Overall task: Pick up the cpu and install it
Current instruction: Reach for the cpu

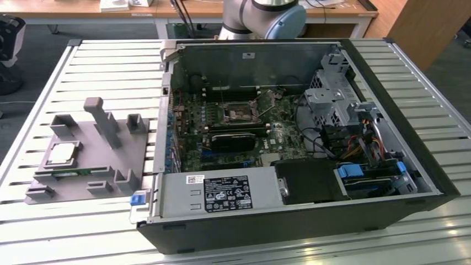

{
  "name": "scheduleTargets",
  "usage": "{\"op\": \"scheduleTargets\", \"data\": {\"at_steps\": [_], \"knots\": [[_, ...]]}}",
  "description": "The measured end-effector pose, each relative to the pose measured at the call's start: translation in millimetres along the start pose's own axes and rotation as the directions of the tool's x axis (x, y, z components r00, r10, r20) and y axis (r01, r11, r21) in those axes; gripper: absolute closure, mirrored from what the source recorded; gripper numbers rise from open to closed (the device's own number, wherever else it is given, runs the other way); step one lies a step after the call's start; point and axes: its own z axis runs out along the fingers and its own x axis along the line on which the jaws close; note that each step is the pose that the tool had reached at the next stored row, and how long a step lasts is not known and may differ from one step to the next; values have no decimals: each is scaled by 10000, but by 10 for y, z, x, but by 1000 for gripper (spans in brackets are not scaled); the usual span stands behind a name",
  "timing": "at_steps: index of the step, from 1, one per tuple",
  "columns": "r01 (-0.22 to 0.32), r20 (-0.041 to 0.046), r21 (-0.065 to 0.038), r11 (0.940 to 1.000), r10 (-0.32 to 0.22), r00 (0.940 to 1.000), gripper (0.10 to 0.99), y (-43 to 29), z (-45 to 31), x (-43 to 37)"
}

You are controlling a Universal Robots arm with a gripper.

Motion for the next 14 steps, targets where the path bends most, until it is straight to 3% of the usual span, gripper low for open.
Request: {"op": "scheduleTargets", "data": {"at_steps": [14], "knots": [[-1, 0, 0, 10000, 1, 10000, 980, -15, -2, 197]]}}
